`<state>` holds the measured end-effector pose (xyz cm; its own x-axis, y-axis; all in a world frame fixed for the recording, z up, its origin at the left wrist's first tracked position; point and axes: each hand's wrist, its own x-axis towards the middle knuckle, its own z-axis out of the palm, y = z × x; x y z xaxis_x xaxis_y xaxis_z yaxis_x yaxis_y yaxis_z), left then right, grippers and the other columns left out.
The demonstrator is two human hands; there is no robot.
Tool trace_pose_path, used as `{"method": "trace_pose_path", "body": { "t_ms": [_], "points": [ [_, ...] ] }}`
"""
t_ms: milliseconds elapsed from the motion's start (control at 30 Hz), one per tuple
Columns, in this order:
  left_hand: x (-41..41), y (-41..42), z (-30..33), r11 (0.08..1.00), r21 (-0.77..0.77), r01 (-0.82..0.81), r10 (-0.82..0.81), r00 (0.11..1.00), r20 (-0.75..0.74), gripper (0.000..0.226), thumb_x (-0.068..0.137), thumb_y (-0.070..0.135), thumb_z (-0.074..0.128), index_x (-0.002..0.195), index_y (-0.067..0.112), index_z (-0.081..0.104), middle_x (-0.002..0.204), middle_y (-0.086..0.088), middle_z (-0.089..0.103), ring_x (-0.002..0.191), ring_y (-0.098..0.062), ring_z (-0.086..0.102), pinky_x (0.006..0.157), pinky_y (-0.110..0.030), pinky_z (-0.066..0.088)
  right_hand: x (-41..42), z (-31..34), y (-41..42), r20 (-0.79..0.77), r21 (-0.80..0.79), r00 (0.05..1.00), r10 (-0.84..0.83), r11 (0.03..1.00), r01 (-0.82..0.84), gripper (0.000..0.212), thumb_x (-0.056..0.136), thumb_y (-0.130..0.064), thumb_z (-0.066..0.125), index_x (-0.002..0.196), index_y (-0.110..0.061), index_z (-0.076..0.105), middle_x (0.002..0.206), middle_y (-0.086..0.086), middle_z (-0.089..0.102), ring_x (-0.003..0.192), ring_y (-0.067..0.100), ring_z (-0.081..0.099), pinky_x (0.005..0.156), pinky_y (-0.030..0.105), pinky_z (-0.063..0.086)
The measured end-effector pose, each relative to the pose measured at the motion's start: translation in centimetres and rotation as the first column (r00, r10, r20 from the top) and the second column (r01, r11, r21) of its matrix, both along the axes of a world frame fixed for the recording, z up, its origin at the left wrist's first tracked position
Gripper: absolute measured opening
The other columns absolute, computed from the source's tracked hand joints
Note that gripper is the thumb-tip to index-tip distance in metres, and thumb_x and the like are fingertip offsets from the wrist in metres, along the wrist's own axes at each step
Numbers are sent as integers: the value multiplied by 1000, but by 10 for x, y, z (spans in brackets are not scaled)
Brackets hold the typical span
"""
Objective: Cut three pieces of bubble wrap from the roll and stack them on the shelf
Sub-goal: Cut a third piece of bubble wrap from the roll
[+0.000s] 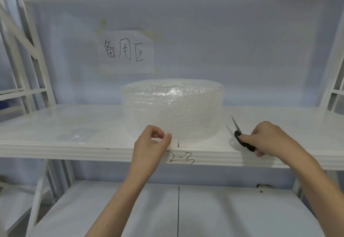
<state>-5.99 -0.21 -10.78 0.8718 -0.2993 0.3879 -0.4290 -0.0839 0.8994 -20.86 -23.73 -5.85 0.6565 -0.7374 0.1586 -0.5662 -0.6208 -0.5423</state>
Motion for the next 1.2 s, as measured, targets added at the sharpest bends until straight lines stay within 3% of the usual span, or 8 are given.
{"method": "trace_pose_path", "body": {
  "t_ms": [100, 233, 400, 567, 667, 767, 1000, 1200],
  "points": [
    [-1, -3, 0, 999, -29, -22, 21, 999, -49, 19, 80, 37, 69, 92, 28, 58, 85, 7, 67, 78, -20, 67, 67, -29, 47, -18, -5, 1, 280, 296, 957, 70, 943, -155, 37, 82, -26, 68, 57, 1, 66, 56, 11, 68, 53, 19, 66, 65, 29, 53],
    [-5, -6, 1, 1000, -20, 1, 0, 1000, 20, 4, 82, 26, 69, 80, 22, 67, 77, 8, 67, 68, -11, 61, 66, -30, 48, -26, -22, 17, 542, 619, 840, 28, 663, -421, 22, 90, -11, 58, 82, 5, 71, 88, 16, 73, 67, 14, 65, 52, 18, 55],
    [-13, -5, 0, 992, -35, 121, -120, 993, 16, 8, 86, 20, 64, 79, 21, 63, 85, 7, 68, 73, -11, 63, 81, -45, 55, -24, -55, 49, 599, 709, 786, 150, 355, -609, 25, 69, -27, 74, 62, -4, 66, 76, 17, 68, 58, 19, 63, 48, 25, 55],
    [-20, -5, 2, 961, -133, 242, -255, 963, -88, 9, 91, 14, 60, 84, 11, 56, 95, -2, 77, 83, -19, 72, 79, -32, 59, -13, -90, 74, 625, 716, 763, 163, 269, -644, 23, 70, -19, 81, 71, 1, 70, 78, 18, 63, 54, 21, 59, 49, 27, 52],
    [-19, -3, 0, 955, -177, 240, -265, 955, -135, 8, 92, 10, 57, 85, 11, 55, 94, -2, 78, 78, -15, 72, 77, -26, 59, -11, -109, 78, 643, 706, 744, 185, 235, -668, 47, 44, -32, 94, 72, -2, 71, 74, 17, 58, 54, 20, 55, 50, 28, 50],
    [-15, -2, -2, 959, -195, 208, -240, 957, -162, 4, 92, 11, 59, 91, 10, 56, 89, -5, 79, 70, -16, 69, 78, -28, 60, -10, -121, 83, 647, 699, 718, 257, 175, -693, 55, 44, -43, 92, 67, -4, 63, 72, 13, 55, 53, 22, 50, 52, 33, 45],
    [-12, -2, -6, 984, -47, 170, -174, 979, -107, 6, 85, 7, 67, 86, 4, 72, 83, -22, 75, 71, -23, 67, 77, -38, 59, 1, -133, 78, 612, 725, 713, 342, 119, -678, 66, 48, -63, 82, 66, -9, 50, 71, 6, 56, 53, 22, 48, 50, 33, 43],
    [-11, -2, -6, 990, 30, 138, -136, 990, -45, 6, 84, 11, 68, 81, 9, 72, 71, -14, 75, 63, -18, 68, 73, -37, 59, 14, -134, 80, 586, 715, 694, 419, 136, -686, 63, 53, -68, 76, 66, -11, 51, 73, 4, 57, 55, 19, 51, 52, 32, 45]
  ]
}}
